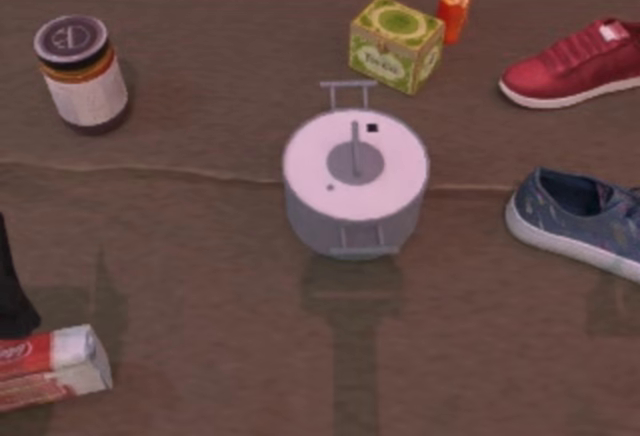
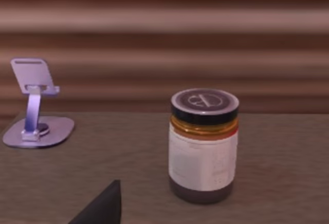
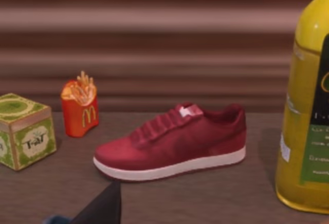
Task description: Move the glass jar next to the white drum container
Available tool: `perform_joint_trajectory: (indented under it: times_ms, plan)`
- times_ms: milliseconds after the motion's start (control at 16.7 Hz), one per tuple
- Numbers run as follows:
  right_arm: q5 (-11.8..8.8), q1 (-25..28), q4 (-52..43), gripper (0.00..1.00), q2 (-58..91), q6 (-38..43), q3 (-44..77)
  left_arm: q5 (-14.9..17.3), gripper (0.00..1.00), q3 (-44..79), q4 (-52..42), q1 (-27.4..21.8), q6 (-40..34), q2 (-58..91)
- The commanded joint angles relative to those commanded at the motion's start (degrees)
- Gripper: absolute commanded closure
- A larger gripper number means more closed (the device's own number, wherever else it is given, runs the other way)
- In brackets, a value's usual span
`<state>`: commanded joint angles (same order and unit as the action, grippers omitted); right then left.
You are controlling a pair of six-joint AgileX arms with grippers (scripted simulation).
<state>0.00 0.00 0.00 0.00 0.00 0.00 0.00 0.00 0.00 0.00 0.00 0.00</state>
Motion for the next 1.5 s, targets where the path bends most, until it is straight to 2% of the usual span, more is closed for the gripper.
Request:
perform_joint_trajectory:
  times_ms: [300, 600, 900, 1500]
  plan:
    - [0.0, 0.0, 0.0, 0.0, 0.0, 0.0, 0.0, -0.2, 0.0, 3.05, -1.16, 0.46, 0.76, 2.58]
    - [0.0, 0.0, 0.0, 0.0, 0.0, 0.0, 0.0, -0.12, 0.0, 17.67, -7.79, 1.65, 4.46, 16.37]
    - [0.0, 0.0, 0.0, 0.0, 0.0, 0.0, 0.0, 1.31, 0.0, 40.48, -19.37, 2.25, 10.19, 39.55]
    - [0.0, 0.0, 0.0, 0.0, 0.0, 0.0, 0.0, 6.09, 0.0, 95.66, -48.59, 2.43, 23.41, 97.58]
